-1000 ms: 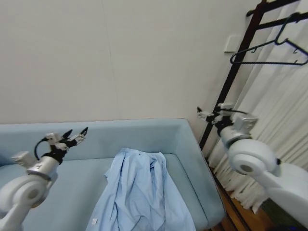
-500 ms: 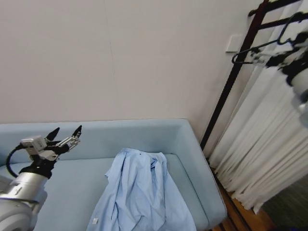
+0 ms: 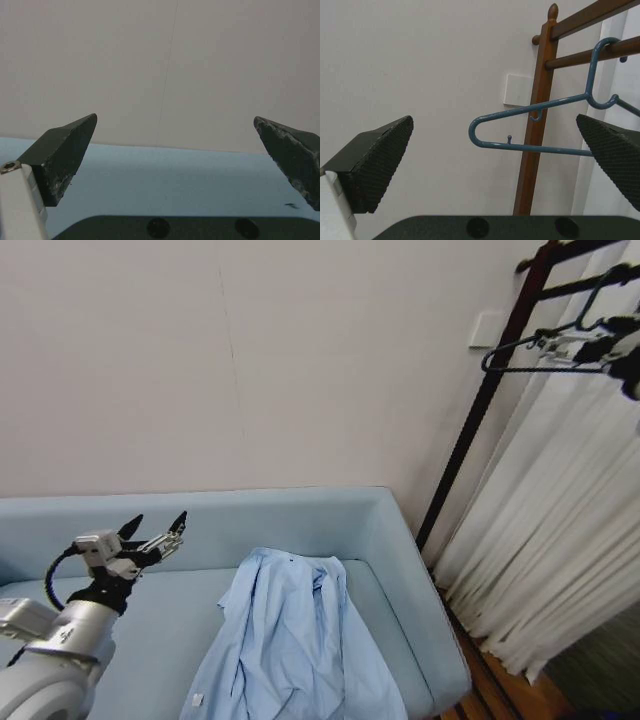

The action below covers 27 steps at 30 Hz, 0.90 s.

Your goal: Pick up the clothes from the sofa and hang them on the clothes hanger.

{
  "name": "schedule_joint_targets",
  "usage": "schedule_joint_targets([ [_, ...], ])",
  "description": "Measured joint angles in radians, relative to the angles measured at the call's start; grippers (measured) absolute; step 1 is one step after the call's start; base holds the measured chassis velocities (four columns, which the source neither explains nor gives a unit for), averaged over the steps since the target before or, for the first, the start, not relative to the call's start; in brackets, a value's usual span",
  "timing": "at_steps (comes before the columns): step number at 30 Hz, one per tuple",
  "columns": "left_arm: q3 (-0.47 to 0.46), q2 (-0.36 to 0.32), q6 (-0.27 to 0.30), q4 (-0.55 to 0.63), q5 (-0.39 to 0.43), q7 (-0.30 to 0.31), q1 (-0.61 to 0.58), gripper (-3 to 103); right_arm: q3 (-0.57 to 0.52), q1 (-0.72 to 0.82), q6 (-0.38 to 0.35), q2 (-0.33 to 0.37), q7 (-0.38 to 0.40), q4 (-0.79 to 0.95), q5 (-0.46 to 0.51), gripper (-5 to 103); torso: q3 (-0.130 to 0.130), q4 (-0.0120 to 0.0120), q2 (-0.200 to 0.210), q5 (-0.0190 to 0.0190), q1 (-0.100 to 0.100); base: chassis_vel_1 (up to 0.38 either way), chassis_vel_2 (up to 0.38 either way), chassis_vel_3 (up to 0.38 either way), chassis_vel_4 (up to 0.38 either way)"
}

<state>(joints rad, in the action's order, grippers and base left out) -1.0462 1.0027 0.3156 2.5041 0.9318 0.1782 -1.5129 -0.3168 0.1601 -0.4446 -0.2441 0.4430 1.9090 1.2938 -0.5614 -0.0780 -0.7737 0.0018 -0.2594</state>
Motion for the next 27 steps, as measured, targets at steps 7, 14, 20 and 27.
schedule_joint_targets([
  [7,-0.018,0.007,-0.004,-0.002,0.001,-0.002,-0.024,100,0.254,-0.259,-0.018,-0.104,0.032,-0.037,-0.029,100,0.0,0.0,0.0,0.0,0.0,0.0,0.0,0.0,0.0],
  [14,-0.041,0.002,-0.007,-0.003,0.004,-0.003,-0.035,100,0.56,-0.658,-0.117,-0.322,0.255,-0.172,-0.024,100,0.0,0.0011,0.0,-0.0005,0.0,0.0,0.0,0.0,0.0],
  [20,-0.036,0.007,-0.008,-0.003,0.005,-0.008,-0.04,100,0.679,-0.834,-0.156,-0.422,0.492,-0.235,0.107,100,0.0,-0.0002,0.0,0.0,0.0,0.0,0.0,0.0,0.0],
  [27,-0.01,-0.002,-0.011,-0.004,0.005,-0.014,-0.026,100,0.833,-1.012,-0.11,-0.511,0.688,-0.402,0.304,100,0.0,0.0002,0.0,-0.0003,0.0,0.0,0.0,0.0,0.0],
])
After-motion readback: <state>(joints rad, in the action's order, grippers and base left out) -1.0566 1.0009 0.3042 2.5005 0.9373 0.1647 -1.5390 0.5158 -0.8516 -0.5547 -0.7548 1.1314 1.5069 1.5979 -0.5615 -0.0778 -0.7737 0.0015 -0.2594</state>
